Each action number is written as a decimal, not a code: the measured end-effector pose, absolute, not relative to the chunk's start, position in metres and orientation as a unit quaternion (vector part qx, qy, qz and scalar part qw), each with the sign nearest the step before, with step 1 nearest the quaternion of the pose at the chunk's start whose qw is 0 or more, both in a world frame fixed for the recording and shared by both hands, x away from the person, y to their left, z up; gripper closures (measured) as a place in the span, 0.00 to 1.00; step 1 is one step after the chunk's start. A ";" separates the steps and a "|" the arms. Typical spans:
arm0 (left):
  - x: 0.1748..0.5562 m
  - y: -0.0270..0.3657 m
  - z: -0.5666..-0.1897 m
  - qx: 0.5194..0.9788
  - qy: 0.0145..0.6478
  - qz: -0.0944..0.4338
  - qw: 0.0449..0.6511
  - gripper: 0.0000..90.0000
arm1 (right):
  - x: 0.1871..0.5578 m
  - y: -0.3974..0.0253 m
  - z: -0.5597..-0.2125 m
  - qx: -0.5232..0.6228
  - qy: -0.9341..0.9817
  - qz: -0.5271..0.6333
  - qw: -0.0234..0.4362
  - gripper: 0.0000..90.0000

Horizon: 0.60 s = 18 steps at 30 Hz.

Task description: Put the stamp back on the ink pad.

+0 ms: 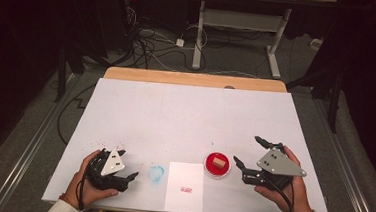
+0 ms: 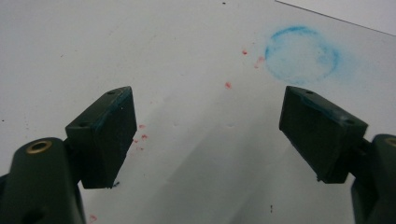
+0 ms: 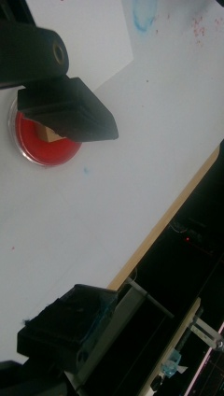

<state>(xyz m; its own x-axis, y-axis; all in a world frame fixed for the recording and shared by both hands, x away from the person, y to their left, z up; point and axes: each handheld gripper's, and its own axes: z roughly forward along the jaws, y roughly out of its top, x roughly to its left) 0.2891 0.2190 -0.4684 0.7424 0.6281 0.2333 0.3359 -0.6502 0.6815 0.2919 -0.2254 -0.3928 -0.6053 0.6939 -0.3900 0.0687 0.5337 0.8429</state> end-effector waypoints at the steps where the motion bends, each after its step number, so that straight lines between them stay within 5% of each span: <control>1: 0.289 0.219 -0.468 0.878 0.274 0.231 0.316 0.20 | 0.291 -0.226 -0.394 0.242 0.792 0.417 0.374 0.22; 18: 0.288 0.219 -0.467 0.878 0.272 0.235 0.316 0.20 | 0.281 -0.245 -0.414 0.251 0.782 0.413 0.392 0.22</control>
<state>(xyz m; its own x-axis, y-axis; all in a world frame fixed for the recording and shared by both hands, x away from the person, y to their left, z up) 0.2879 0.2191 -0.4674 0.7409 0.6268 0.2413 0.3290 -0.6519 0.6832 0.2808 -0.2448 -0.4143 -0.5660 0.7176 -0.4058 0.0693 0.5319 0.8440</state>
